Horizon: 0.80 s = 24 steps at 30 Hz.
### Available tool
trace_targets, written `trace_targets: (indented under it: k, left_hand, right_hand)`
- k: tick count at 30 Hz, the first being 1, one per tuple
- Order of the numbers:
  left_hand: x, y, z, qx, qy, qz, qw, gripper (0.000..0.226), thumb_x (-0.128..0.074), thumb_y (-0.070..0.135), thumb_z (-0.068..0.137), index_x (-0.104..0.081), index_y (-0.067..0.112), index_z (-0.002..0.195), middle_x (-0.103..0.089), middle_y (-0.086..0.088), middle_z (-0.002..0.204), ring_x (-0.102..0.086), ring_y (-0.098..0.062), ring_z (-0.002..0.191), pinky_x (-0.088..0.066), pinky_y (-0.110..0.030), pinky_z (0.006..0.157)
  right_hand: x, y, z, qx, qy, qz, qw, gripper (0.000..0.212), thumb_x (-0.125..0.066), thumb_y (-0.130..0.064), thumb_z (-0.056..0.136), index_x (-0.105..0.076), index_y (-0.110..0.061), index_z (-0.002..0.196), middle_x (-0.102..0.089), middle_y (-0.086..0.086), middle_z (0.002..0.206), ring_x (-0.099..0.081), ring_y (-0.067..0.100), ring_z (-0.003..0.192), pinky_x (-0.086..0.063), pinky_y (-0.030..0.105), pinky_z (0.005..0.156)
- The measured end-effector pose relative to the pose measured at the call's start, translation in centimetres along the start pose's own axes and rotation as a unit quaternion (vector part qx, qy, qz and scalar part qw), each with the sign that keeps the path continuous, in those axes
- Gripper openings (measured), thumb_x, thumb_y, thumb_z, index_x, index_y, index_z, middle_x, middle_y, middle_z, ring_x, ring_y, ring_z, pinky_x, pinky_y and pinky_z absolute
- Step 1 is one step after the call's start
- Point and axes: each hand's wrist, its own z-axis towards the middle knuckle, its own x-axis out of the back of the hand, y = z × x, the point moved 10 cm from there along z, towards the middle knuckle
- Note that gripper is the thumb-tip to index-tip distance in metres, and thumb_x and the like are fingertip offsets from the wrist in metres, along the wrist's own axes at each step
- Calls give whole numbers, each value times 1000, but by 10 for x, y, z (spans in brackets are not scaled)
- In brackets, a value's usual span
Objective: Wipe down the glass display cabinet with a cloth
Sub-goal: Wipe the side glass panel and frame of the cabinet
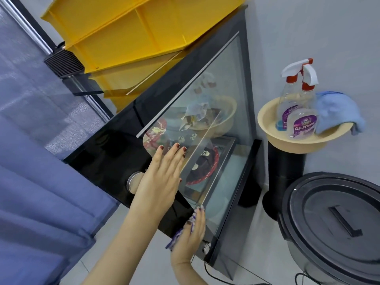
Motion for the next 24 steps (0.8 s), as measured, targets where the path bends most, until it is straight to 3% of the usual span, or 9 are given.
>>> trace_targets:
  k: [4,7,9,11,13,15,17,20,24]
  left_hand:
    - [-15,24,-20,-6,21,-30,999,63,1,33,98,36,-7,132,43,-23,138,41,-39,125,28,-56,97]
    - [-33,46,-41,-12,40,-27,999,70,-11,36,101,33,-6,136,42,-23,142,38,-40,129,26,-54,99]
    - [-35,47,-48,8,74,-15,997,72,-15,38,100,26,-6,139,36,-24,145,33,-42,132,24,-56,102]
    - [-32,42,-49,33,112,-19,993,69,-23,37,97,2,-5,146,14,-24,153,15,-41,140,16,-57,111]
    - [-39,45,-45,32,118,-32,992,59,-33,30,95,-25,-1,145,-13,-18,155,-7,-36,144,0,-52,114]
    - [-43,48,-41,42,132,-30,990,57,-30,27,94,-31,-2,143,-21,-17,154,-14,-34,142,-4,-51,114]
    - [-49,52,-40,56,130,-16,990,59,-26,27,94,-26,-3,145,-20,-18,154,-13,-35,142,-4,-51,114]
    - [-60,71,-39,39,94,4,995,64,-35,34,94,-25,-2,145,-15,-18,155,-10,-37,143,-4,-54,113]
    - [-64,87,-41,28,70,52,996,64,-20,32,92,-15,-1,146,-1,-22,154,1,-39,141,4,-58,111]
  right_hand:
    - [30,72,26,-178,50,9,983,41,-40,-7,98,-44,-10,139,-44,5,145,-40,17,131,-26,25,107]
    - [23,81,19,-192,66,8,979,41,-42,-11,99,-43,-12,140,-45,4,144,-42,19,131,-29,35,112]
    - [7,62,8,-126,52,-10,991,42,-44,-10,99,-43,-17,140,-42,1,146,-38,16,133,-26,39,115]
    - [3,28,1,10,57,-31,998,43,-49,5,91,-50,-10,131,-49,12,139,-38,14,131,-20,27,115]
    - [-4,22,7,105,19,-31,994,47,-59,4,71,-56,2,118,-52,21,127,-34,4,129,-20,17,109]
    - [4,32,15,142,4,-63,988,40,-52,-7,85,-52,-14,125,-46,12,137,-27,-2,135,-25,24,109]
    - [23,79,31,16,34,-69,997,39,-44,-10,98,-43,-24,135,-39,2,148,-31,5,136,-25,33,114]
    - [34,127,50,-198,35,35,979,40,-35,-7,101,-40,-9,141,-39,7,148,-34,17,136,-24,34,115]
    - [24,101,48,-181,28,54,982,41,-35,-11,102,-38,-12,142,-35,0,150,-31,12,137,-21,29,115]
